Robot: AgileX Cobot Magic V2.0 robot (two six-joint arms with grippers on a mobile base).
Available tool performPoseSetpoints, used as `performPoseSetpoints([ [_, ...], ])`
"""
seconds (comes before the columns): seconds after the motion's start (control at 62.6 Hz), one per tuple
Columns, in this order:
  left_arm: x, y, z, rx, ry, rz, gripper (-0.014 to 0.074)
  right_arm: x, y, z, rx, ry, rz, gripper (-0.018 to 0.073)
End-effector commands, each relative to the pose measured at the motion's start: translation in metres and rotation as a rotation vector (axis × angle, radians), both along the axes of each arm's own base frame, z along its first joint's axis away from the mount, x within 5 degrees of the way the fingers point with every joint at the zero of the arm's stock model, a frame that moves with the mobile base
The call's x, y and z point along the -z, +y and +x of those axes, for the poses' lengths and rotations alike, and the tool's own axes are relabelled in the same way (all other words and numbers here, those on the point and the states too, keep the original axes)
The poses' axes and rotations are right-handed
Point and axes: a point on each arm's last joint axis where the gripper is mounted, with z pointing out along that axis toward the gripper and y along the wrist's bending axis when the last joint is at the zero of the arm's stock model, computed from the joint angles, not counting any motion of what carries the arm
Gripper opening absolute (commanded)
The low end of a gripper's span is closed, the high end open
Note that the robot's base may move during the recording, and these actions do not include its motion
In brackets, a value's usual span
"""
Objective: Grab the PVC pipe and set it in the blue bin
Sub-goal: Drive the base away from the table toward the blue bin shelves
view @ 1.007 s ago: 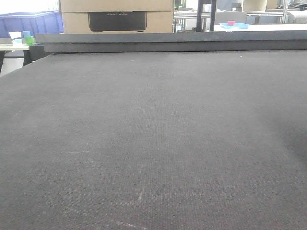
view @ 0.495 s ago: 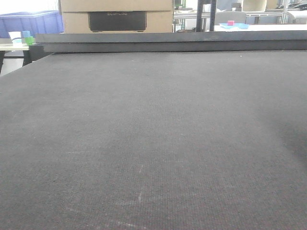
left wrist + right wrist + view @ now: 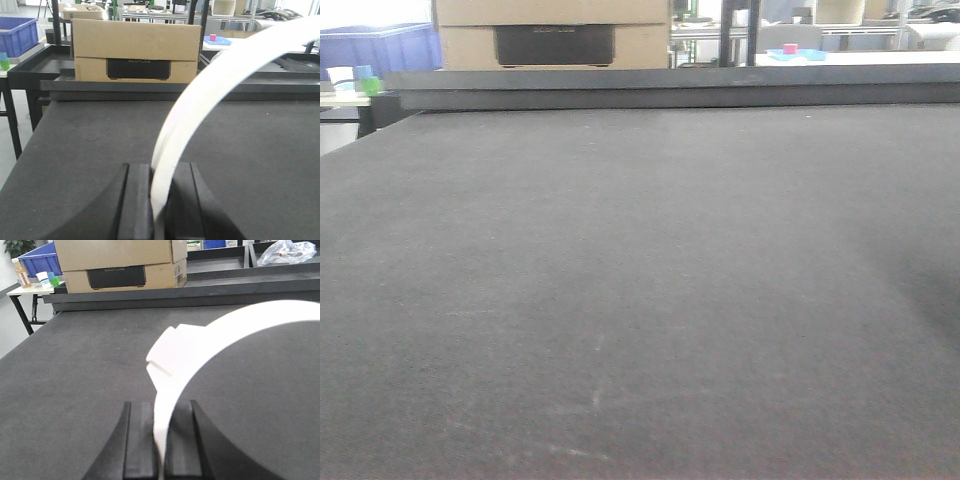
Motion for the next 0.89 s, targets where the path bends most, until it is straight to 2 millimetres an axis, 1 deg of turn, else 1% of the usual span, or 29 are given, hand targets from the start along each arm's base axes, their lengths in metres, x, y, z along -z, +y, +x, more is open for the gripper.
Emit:
performPoseSetpoints([
  [0.0, -0.0033, -0.0004, -0.0012, 0.004, -0.031, -0.005, -0.0111, -0.0043, -0.0003, -0.0013, -0.003, -0.040, -0.009, -0.0168],
  [0.879, -0.0035, -0.0004, -0.0012, 0.004, -0.032, -0.005, -0.0111, -0.0043, -0.0003, -0.0013, -0.003, -0.040, -0.009, -0.0168],
])
